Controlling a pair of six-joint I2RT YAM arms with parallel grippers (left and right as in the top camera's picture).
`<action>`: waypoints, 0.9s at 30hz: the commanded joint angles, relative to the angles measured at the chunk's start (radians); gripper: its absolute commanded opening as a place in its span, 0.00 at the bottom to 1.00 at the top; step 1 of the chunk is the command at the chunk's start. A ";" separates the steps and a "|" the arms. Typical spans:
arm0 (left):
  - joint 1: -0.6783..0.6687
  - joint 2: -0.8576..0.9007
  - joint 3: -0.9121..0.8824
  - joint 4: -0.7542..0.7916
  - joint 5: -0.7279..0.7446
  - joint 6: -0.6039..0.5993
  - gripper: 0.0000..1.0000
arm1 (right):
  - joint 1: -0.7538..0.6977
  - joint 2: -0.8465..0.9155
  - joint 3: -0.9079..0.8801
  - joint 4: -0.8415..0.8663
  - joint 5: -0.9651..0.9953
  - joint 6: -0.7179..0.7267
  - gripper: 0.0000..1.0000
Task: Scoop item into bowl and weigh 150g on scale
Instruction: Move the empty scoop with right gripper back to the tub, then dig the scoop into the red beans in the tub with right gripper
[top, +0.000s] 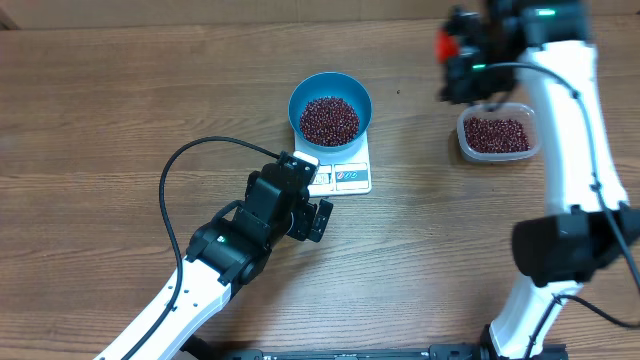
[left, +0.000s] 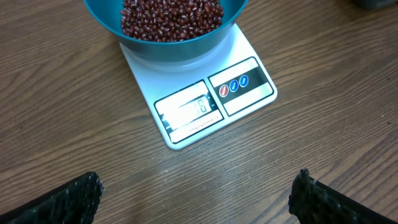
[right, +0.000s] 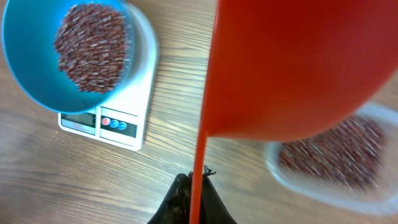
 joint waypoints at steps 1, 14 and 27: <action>0.006 0.006 0.005 0.000 -0.012 0.012 1.00 | -0.087 -0.051 0.024 -0.040 -0.041 -0.003 0.04; 0.006 0.006 0.005 0.000 -0.012 0.012 1.00 | -0.288 -0.058 -0.093 -0.097 0.016 0.071 0.04; 0.006 0.006 0.005 0.000 -0.012 0.012 1.00 | -0.288 -0.056 -0.515 0.165 0.198 0.002 0.04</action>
